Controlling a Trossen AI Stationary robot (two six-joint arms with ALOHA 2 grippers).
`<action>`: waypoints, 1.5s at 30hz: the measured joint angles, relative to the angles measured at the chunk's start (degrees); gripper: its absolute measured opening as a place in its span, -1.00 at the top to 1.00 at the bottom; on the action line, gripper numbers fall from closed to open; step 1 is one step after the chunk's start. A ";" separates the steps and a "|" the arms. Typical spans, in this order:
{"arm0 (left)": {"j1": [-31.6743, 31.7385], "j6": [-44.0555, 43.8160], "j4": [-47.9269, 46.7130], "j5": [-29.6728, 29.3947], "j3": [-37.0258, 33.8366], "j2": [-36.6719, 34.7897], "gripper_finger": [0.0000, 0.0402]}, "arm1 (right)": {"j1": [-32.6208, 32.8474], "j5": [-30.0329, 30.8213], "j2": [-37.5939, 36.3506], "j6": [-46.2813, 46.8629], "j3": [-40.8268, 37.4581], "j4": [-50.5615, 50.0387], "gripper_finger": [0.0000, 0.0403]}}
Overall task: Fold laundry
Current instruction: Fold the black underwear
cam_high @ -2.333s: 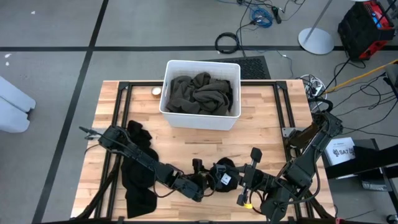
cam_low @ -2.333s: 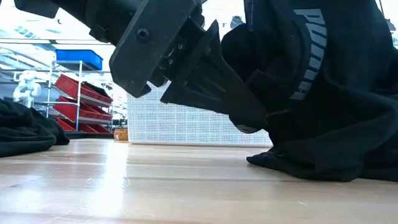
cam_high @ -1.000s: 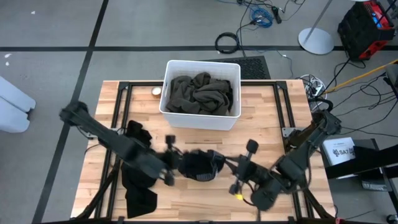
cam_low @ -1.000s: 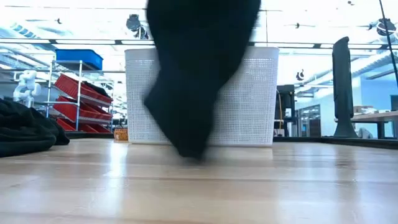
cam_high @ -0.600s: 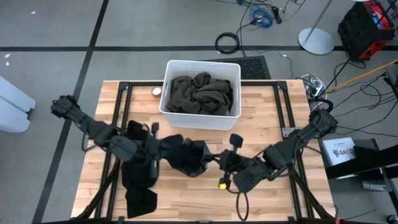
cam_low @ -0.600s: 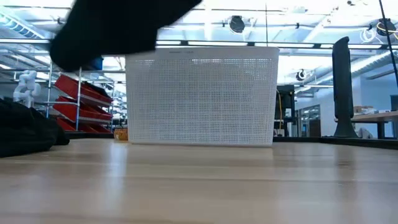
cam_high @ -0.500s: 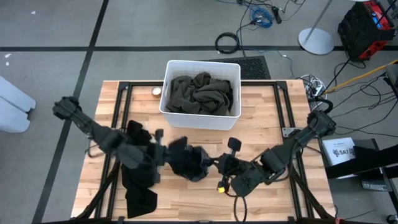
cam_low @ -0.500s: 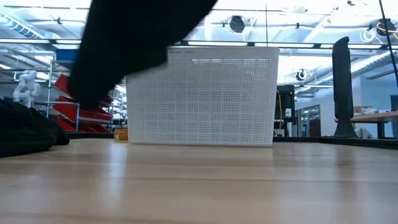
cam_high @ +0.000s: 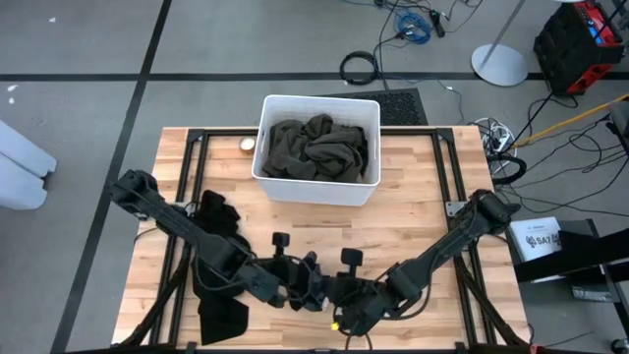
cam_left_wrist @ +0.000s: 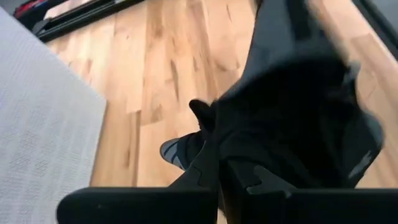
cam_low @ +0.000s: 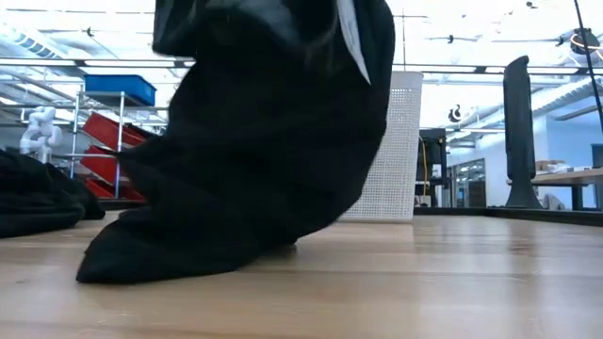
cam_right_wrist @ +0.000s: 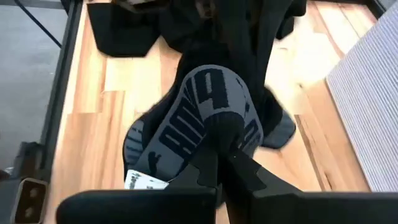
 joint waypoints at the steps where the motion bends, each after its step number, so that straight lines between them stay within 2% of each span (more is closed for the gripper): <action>1: 0.01 0.17 1.13 0.32 0.00 0.55 0.99 | -0.31 -0.02 0.38 -0.63 0.00 0.61 1.00; 6: -0.04 0.37 4.17 1.77 0.02 1.35 0.99 | -1.66 -0.24 2.04 -2.97 0.00 2.60 0.98; 17: 0.03 0.46 6.54 3.65 0.02 1.32 0.99 | -2.14 0.45 3.57 -11.09 0.02 7.21 0.78; 26: 0.05 0.35 6.58 3.86 0.02 1.32 0.99 | -1.97 1.27 3.57 -14.36 0.02 7.75 0.36; 30: -0.06 0.30 9.57 8.87 0.05 1.37 0.99 | -2.51 2.65 3.52 -14.27 0.02 7.64 0.17; 34: 0.07 1.57 12.30 9.99 0.13 1.28 0.99 | -2.72 3.21 3.52 -14.52 0.04 7.96 0.04; 39: 0.07 2.97 12.36 9.50 0.13 1.28 0.99 | -3.00 2.97 3.54 -14.18 0.04 8.34 0.00; 45: 0.02 4.95 12.25 9.46 0.13 1.28 0.99 | -3.28 0.79 3.61 -12.99 0.04 8.24 0.10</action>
